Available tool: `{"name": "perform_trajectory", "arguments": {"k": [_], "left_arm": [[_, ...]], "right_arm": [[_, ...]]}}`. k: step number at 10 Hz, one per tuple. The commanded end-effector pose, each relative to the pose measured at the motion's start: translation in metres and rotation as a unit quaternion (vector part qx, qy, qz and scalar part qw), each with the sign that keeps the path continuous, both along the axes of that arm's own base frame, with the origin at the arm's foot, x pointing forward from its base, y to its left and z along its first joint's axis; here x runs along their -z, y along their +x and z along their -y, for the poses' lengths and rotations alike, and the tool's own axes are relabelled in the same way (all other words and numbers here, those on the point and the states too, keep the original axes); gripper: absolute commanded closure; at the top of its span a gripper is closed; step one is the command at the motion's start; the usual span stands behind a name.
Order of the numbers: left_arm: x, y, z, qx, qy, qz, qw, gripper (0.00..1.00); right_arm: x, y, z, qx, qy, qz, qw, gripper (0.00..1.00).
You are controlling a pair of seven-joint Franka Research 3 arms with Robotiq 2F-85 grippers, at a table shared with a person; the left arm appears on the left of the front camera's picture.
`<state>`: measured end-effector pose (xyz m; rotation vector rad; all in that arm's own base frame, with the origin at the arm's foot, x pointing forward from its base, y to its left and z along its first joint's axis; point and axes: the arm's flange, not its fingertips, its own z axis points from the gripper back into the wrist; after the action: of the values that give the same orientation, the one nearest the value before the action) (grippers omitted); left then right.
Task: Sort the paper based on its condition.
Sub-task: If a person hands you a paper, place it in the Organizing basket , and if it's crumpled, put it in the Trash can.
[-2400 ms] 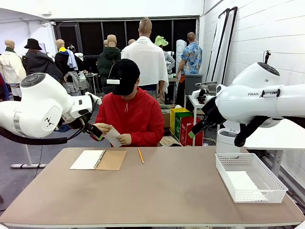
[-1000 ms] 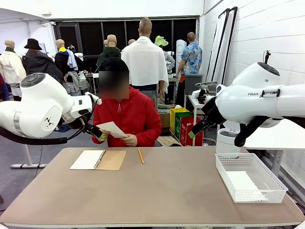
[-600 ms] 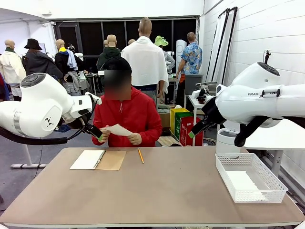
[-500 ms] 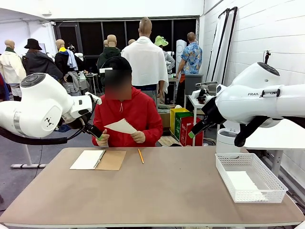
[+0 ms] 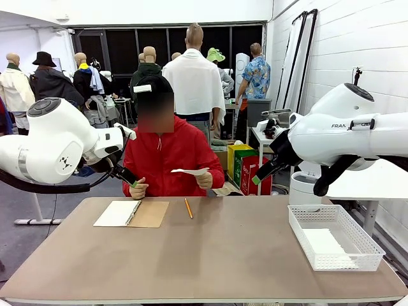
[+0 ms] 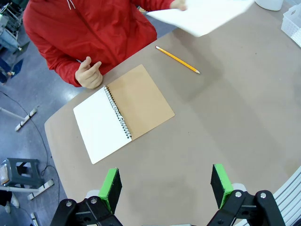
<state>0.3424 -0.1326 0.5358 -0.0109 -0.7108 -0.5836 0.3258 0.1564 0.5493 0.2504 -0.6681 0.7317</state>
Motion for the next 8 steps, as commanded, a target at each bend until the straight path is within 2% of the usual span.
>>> {"name": "perform_trajectory", "arguments": {"k": [1, 8], "left_arm": [[-0.0004, -0.0001, -0.0001, 0.001, -0.001, 0.002, 1.0, 0.0], [-0.0004, -0.0001, -0.0001, 0.001, -0.001, 0.002, 1.0, 0.0]], "right_arm": [[0.0007, -0.0009, 0.0002, -0.008, -0.003, -0.002, 1.0, 0.0], [0.0, 0.0, 0.0, 0.0, 0.0, 0.0, 1.0, 0.0]]}}
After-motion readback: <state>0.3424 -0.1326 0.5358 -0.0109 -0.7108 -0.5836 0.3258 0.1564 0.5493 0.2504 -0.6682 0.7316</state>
